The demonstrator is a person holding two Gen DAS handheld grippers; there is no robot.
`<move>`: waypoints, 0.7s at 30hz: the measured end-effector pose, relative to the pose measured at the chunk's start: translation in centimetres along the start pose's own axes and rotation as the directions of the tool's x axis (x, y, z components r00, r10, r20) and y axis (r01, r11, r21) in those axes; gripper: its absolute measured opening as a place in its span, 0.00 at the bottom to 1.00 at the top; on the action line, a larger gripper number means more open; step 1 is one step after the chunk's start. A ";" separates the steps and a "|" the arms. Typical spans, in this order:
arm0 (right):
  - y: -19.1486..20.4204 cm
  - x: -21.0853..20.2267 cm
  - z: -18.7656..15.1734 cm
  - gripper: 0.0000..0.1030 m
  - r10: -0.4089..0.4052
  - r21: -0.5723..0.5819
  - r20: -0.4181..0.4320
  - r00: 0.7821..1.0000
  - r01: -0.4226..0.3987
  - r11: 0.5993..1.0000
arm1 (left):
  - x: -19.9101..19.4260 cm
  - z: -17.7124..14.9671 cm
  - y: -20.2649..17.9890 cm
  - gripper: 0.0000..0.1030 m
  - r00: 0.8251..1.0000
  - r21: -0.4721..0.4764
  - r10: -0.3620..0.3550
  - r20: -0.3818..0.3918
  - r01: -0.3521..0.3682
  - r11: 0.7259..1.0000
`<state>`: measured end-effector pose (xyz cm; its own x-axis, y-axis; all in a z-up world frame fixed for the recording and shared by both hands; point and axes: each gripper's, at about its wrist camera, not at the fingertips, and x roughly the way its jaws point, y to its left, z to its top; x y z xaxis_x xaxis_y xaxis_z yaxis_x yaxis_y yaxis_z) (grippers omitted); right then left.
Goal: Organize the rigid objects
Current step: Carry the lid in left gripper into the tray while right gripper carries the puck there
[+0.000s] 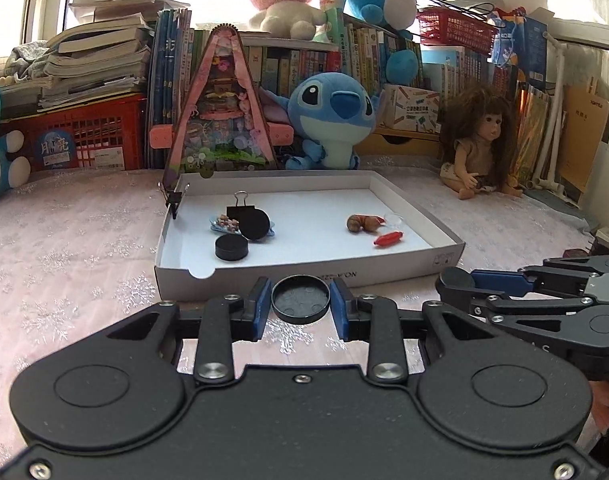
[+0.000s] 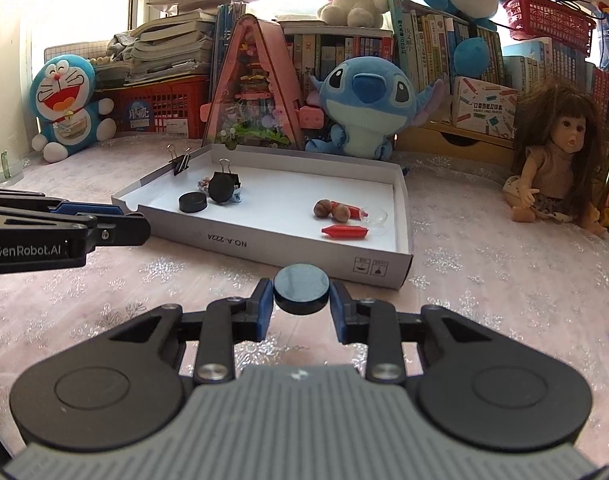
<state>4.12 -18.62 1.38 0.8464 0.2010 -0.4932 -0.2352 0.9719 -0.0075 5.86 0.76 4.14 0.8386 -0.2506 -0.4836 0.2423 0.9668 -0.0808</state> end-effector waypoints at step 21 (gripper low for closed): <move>-2.0 5.4 4.5 0.35 -0.011 0.106 -0.009 1.000 0.012 0.994 | 7.9 4.5 1.5 0.29 0.992 -0.063 0.116 -0.045 -0.119 0.991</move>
<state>11.36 -18.93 2.66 0.8445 0.1891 -0.5011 -0.1729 0.9818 0.0790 15.05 -0.03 4.17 0.8383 -0.1341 -0.5285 0.1100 0.9909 -0.0771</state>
